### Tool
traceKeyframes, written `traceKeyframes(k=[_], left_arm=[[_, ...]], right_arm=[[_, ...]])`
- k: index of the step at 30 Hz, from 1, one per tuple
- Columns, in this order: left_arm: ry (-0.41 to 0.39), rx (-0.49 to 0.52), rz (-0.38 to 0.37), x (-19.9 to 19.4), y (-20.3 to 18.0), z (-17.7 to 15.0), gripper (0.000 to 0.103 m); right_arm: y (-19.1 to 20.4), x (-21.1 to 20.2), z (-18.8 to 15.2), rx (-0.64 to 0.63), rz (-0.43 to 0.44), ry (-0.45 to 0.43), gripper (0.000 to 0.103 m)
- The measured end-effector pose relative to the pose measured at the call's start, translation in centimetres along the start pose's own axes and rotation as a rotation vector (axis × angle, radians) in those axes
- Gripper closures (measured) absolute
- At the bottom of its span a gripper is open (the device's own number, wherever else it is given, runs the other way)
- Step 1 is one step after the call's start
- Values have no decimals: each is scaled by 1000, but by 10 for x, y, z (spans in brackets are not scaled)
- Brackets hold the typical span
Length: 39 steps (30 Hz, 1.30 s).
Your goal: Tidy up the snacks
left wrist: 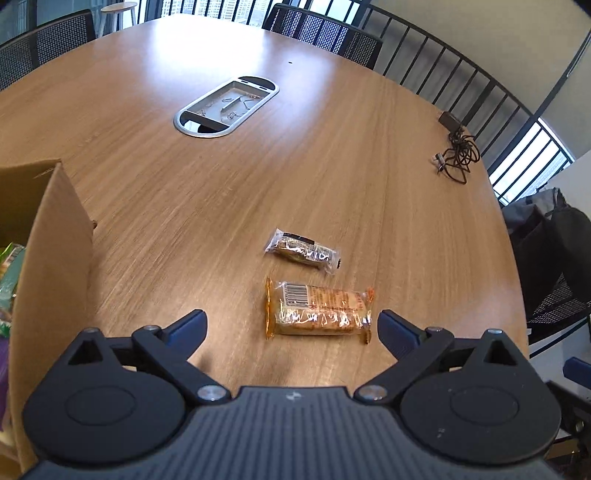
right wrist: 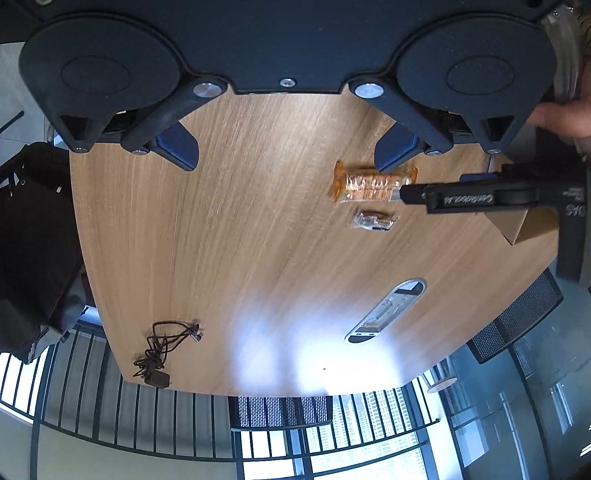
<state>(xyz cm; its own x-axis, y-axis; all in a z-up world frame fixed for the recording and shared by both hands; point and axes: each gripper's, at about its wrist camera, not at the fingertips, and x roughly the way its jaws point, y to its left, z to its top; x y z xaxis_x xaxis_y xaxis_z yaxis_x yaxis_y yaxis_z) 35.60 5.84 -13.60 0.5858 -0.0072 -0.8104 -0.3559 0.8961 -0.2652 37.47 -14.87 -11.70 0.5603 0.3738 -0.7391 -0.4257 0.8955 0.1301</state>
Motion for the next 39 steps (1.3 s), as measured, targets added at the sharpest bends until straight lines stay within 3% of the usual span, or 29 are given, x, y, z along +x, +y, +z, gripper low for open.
traceKeyframes(k=[7, 14, 21, 23, 27, 29, 33, 36, 39], left_arm=[[18, 54, 22, 22, -3, 2, 18], [36, 73, 46, 41, 0, 2, 43], [53, 73, 5, 46, -7, 0, 51], [87, 92, 4, 49, -11, -4, 62], [77, 130, -5, 47, -17, -13, 62], [89, 120, -16, 46, -17, -13, 68], [49, 114, -25, 31, -17, -6, 66], [2, 152, -49, 25, -23, 4, 56], [-43, 173, -53, 23, -27, 14, 37]], right_arm=[[-14, 6, -10, 27, -24, 24, 1], [-33, 1, -20, 44, -46, 34, 1], [-41, 1, -29, 51, -62, 46, 1], [-41, 0, -28, 55, -60, 43, 1], [-40, 1, -27, 56, -51, 40, 1], [-40, 1, -28, 59, -47, 41, 1], [-41, 2, -29, 54, -43, 43, 1], [-43, 2, -29, 62, -50, 44, 1], [-44, 0, -31, 63, -52, 44, 1]])
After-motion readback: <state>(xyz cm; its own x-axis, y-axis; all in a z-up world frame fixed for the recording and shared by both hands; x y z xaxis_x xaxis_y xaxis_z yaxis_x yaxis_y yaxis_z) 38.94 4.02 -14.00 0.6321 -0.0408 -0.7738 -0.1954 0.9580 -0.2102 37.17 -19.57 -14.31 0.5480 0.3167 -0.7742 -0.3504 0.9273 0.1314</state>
